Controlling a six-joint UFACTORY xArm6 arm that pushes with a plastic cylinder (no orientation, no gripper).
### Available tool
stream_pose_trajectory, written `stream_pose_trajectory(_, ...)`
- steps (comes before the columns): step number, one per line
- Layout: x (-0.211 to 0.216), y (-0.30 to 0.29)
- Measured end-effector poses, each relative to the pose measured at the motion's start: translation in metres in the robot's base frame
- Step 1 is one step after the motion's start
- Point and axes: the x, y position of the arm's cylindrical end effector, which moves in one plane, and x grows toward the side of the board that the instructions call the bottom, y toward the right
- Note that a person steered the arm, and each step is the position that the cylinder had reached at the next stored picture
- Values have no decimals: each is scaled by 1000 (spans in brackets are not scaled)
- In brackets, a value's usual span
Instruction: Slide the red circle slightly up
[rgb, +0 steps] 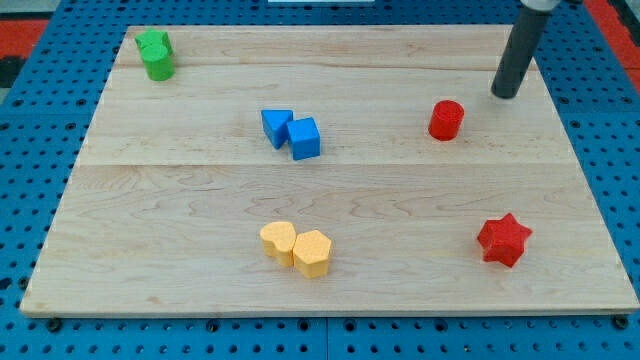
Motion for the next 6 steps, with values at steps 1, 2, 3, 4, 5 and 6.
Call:
stream_pose_trajectory(1, 6, -19)
stream_pose_trajectory(2, 3, -38)
stream_pose_trajectory(3, -45, -49)
stream_pose_trajectory(4, -40, -35)
stream_pose_trajectory(5, -5, 25)
stream_pose_trajectory(6, 52, -42)
